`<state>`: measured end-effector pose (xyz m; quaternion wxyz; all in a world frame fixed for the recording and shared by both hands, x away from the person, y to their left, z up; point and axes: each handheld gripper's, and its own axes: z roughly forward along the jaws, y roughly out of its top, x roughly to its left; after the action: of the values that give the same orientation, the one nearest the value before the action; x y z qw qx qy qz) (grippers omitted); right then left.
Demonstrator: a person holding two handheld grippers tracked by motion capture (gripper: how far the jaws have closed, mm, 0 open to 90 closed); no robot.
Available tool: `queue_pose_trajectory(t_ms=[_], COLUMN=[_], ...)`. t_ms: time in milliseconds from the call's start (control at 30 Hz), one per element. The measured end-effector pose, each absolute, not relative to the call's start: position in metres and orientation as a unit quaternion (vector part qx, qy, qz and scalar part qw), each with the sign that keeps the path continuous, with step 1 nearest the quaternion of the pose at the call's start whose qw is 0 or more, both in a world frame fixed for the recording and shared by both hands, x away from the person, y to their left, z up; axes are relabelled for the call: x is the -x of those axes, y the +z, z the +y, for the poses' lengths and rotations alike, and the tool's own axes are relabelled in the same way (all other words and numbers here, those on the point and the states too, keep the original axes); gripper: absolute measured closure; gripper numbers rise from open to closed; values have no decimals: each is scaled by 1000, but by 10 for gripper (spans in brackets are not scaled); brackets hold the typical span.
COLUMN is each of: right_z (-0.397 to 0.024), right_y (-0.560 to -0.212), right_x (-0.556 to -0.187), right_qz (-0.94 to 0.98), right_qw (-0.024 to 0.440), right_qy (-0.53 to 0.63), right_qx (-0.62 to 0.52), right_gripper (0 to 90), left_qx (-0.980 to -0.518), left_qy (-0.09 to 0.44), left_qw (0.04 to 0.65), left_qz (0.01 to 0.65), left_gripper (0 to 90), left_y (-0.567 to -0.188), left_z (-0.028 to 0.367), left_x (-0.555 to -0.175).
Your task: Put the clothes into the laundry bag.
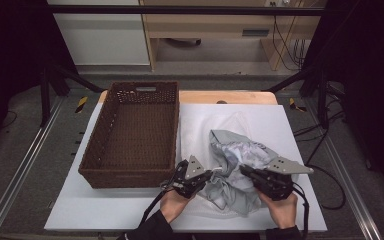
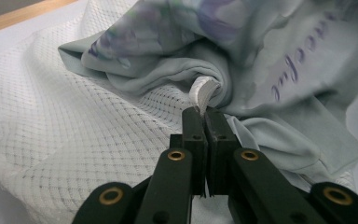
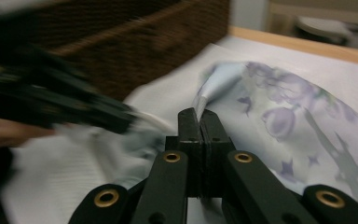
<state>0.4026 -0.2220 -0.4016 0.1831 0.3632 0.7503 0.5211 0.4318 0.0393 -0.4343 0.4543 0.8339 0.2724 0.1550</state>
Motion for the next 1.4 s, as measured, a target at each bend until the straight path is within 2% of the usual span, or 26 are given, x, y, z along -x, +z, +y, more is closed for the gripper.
queue_pose_trajectory(t_ms=[133, 233, 333, 467, 633, 733, 900, 1033, 1133, 1233, 1300, 1400], right_z=[-187, -158, -147, -144, -135, -136, -139, -148, -161, -178, -193, -205], right_y=[-401, -421, -444, -463, -480, -481, -475, -458, -437, -422, -420, -426], right_x=[-396, -401, -411, -423, -429, -433, -431, -419, -413, -410, -413, -420], right_qz=[778, 808, 820, 822, 825, 817, 821, 818, 801, 775, 756, 745], right_qw=[132, 106, 96, 115, 182, 187, 161, 162, 189, 235, 268, 286], right_qy=[530, 497, 473, 441, 399, 401, 414, 429, 447, 458, 453, 434], right_qx=[-311, -296, -308, -341, -356, -370, -358, -347, -350, -367, -390, -419], right_gripper=[893, 892, 891, 888, 877, 862, 705, 582, 523, 420, 335, 278], left_qx=[-831, -827, -827, -826, -828, -829, -829, -830, -832, -832, -832, -833], left_qy=[154, 153, 156, 155, 157, 159, 160, 160, 166, 164, 164, 165], left_qw=[459, 465, 467, 471, 470, 469, 467, 464, 460, 460, 459, 457], left_qz=[273, 276, 272, 269, 263, 261, 264, 266, 263, 264, 265, 263], left_gripper=[876, 879, 882, 884, 884, 883, 881, 881, 881, 881, 881, 881], left_y=[-432, -429, -427, -425, -425, -426, -426, -428, -428, -427, -428, -428], left_z=[41, 43, 44, 43, 41, 41, 44, 44, 43, 44, 44, 43], left_x=[-433, -433, -432, -432, -429, -429, -432, -432, -431, -431, -431, -431])
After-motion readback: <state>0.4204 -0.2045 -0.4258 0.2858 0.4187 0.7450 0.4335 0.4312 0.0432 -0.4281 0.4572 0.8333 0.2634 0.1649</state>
